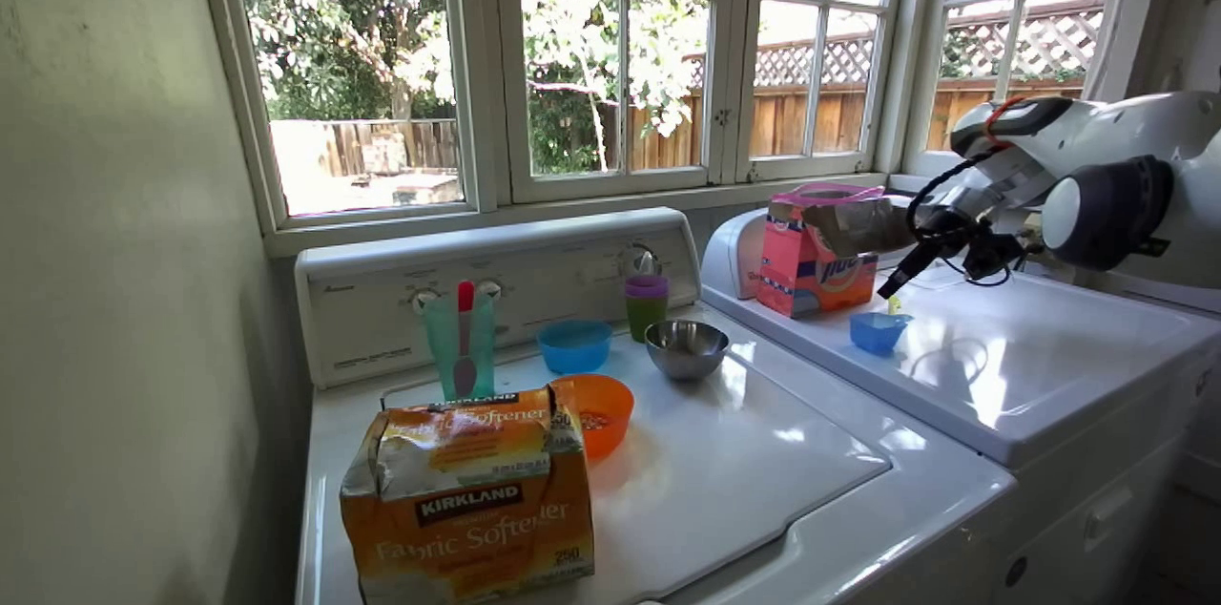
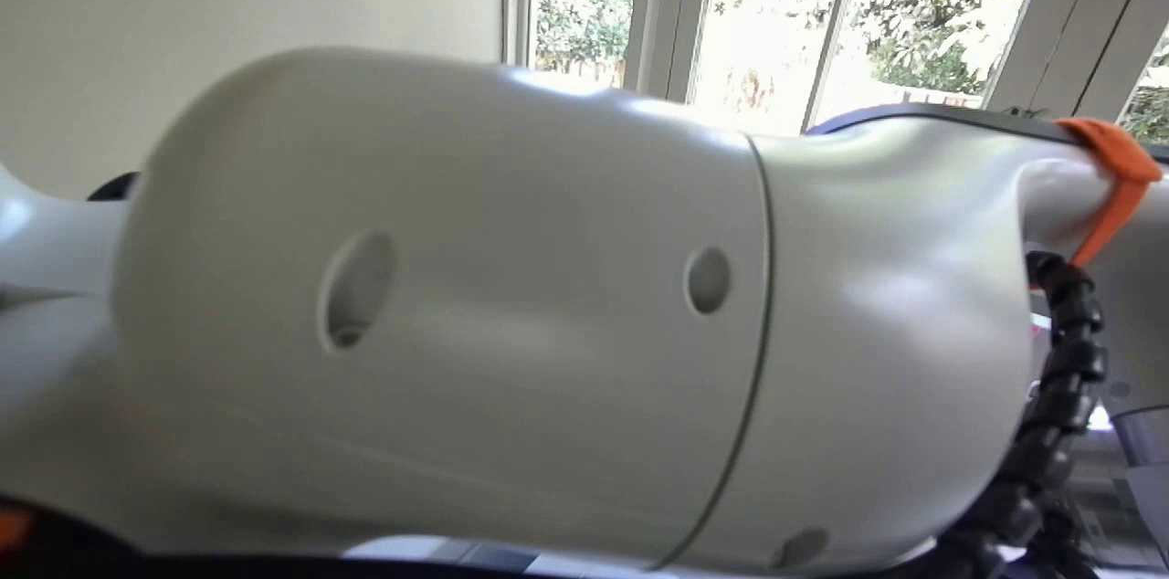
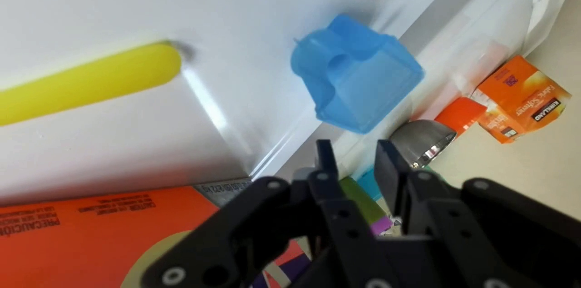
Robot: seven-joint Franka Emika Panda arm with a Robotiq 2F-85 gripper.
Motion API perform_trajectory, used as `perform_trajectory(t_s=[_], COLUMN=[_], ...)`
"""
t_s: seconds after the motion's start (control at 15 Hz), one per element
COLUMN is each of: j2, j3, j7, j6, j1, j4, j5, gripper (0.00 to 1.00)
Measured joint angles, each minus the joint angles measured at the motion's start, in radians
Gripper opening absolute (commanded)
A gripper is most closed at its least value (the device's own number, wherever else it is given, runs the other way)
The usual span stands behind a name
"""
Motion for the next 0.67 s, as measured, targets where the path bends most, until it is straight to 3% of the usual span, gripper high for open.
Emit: perform_trajectory(t_s=[0.33, 0.67], j2=[-0.002, -0.035], j3=[0.049, 0.074], j7=[0.000, 0.097], j6=[0.047, 0.117], j1=[-0.014, -0.033], j4=[0.000, 0.002], j5=[-0.069, -0.100], gripper=[0.98, 1.00])
